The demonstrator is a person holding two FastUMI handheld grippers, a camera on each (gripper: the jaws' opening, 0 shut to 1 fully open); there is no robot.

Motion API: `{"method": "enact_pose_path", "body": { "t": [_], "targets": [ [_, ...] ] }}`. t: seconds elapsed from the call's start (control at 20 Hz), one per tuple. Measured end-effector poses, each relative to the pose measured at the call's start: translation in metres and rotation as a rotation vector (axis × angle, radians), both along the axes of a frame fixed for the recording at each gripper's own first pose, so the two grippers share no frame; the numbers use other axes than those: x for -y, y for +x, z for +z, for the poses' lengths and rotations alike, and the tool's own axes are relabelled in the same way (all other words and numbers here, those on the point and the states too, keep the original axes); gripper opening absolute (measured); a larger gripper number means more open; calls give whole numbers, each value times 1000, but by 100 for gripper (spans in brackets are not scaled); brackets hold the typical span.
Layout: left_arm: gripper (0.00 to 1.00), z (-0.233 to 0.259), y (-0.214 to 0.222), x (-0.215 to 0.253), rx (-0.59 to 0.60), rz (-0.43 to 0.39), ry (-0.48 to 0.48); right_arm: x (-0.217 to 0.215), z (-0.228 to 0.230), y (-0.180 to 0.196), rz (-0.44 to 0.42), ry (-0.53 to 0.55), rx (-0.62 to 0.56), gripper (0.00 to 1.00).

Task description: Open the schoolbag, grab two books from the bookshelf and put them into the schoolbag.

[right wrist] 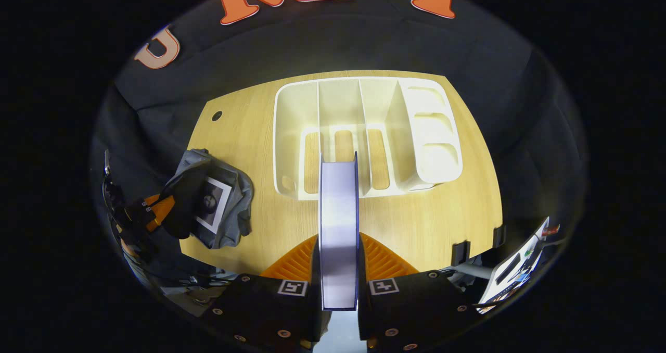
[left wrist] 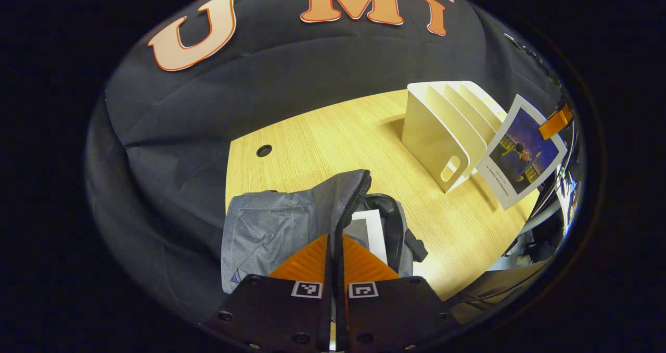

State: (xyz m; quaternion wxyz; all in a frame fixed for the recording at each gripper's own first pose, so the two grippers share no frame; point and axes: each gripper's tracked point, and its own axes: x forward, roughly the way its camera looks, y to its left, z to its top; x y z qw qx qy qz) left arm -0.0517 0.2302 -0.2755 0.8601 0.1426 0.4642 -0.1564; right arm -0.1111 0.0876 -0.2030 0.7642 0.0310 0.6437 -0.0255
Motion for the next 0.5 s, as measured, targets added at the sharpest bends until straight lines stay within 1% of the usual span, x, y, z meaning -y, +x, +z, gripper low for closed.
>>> {"method": "enact_pose_path", "body": {
  "t": [0.05,0.2,0.5],
  "targets": [
    [4,-1,0,-1,-1,-1,0,-3,-1,-4,1,2,-7,29],
    [4,-2,0,1,-11,-12,-1,-4,-2,-16,12,3,-15,29],
    [5,-2,3,-1,-15,-25,19,-32,1,-27,-28,171,-22,29]
  ]
}}
